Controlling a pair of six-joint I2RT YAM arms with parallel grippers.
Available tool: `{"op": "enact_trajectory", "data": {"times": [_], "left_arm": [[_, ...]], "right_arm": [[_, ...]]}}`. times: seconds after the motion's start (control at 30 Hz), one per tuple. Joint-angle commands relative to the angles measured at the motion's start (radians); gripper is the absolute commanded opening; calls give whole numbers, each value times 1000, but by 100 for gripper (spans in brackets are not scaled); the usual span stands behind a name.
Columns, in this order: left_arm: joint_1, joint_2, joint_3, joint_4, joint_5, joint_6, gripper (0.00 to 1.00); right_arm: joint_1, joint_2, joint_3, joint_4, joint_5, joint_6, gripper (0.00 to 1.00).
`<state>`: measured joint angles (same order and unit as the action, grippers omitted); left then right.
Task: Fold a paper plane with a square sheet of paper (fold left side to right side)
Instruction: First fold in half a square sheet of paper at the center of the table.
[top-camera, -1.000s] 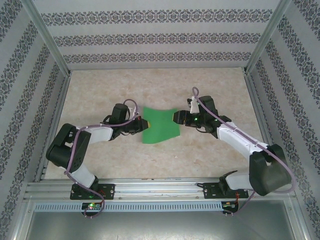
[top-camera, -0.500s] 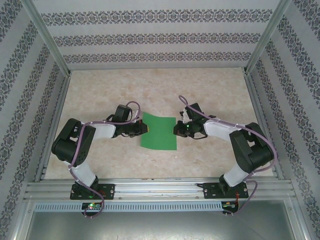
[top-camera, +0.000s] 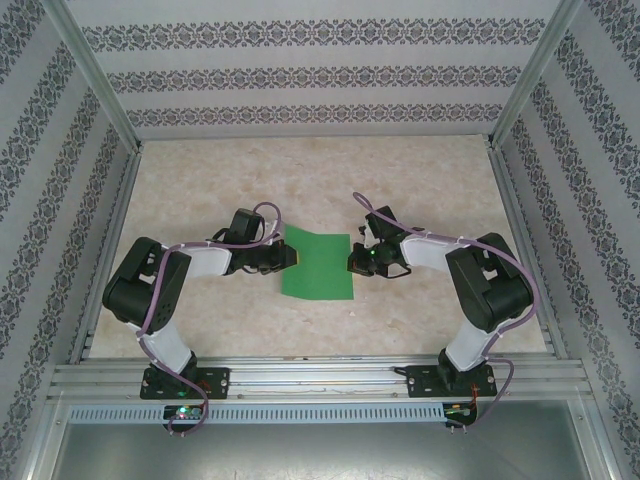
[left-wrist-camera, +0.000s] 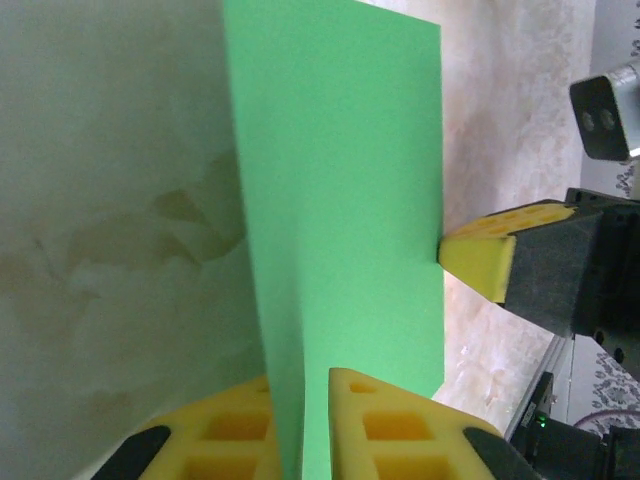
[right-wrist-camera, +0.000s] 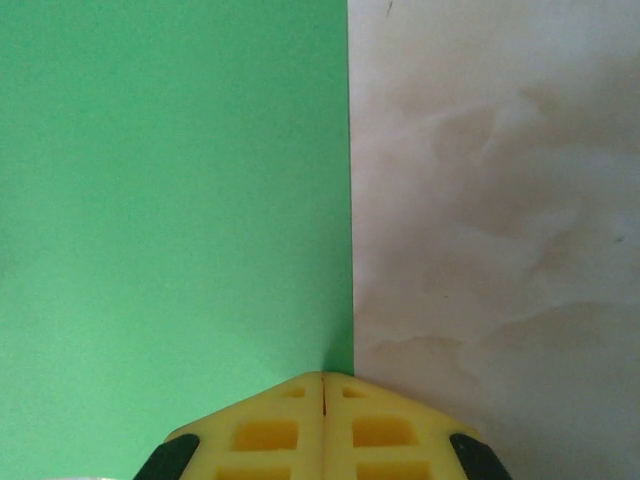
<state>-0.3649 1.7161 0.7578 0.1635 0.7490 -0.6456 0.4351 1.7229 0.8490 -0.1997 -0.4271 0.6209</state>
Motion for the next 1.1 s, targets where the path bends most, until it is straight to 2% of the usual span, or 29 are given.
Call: {"op": "enact_trajectory", "data": {"times": [0.0, 0.27, 0.43, 0.83, 0.97, 1.07], "left_arm": [[-18, -55, 31, -4, 52, -6, 25], [-59, -75, 73, 1, 96, -20, 54], [-98, -44, 107, 35, 101, -43, 63], [-145, 70, 161, 64, 88, -54, 64], [-147, 80, 167, 44, 64, -45, 61], [-146, 83, 170, 27, 37, -39, 52]], "right_arm": [[11, 43, -1, -56, 49, -28, 3], [25, 44, 10, -53, 48, -42, 4], [30, 47, 12, -52, 47, -41, 4], [31, 11, 1, -14, 27, -30, 4], [31, -2, -11, 2, 22, -24, 4], [31, -12, -14, 9, 18, -22, 3]]}}
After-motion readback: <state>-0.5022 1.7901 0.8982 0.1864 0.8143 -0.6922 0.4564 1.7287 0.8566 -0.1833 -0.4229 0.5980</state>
